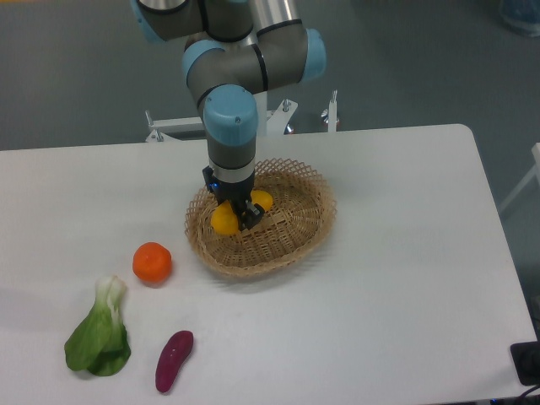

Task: Place the mango in the basket
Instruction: 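Lower the mango onto the basket floor and open the gripper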

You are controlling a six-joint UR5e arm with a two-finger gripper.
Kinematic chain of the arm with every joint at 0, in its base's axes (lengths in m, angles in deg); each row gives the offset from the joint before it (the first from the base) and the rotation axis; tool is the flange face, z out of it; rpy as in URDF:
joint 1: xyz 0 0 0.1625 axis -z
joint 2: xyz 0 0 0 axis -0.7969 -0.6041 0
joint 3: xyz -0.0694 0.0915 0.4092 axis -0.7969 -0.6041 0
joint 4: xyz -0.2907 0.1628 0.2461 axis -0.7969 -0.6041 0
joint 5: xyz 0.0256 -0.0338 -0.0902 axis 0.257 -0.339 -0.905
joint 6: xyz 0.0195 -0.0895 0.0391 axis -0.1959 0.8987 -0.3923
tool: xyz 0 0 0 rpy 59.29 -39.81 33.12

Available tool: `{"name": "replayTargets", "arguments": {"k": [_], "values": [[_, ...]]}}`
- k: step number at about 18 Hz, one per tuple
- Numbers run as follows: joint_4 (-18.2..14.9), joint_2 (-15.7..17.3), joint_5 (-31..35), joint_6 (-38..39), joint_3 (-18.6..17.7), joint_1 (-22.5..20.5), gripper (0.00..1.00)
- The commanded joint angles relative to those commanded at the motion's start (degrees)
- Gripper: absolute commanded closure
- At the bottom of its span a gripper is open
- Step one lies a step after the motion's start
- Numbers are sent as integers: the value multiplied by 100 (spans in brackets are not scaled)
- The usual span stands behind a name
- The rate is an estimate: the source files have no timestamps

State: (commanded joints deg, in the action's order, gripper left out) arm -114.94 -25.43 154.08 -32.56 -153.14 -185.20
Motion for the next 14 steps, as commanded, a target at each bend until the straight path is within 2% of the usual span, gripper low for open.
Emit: {"name": "replayTargets", "arguments": {"k": [5, 7, 9, 11, 14], "values": [[88, -44, 0, 0, 0, 26, 32], [219, -167, 9, 0, 17, 26, 31], [255, -176, 0, -9, 53, 26, 26], [255, -115, -9, -18, 88, 26, 0], [229, -27, -53, 17, 105, 18, 0]]}}
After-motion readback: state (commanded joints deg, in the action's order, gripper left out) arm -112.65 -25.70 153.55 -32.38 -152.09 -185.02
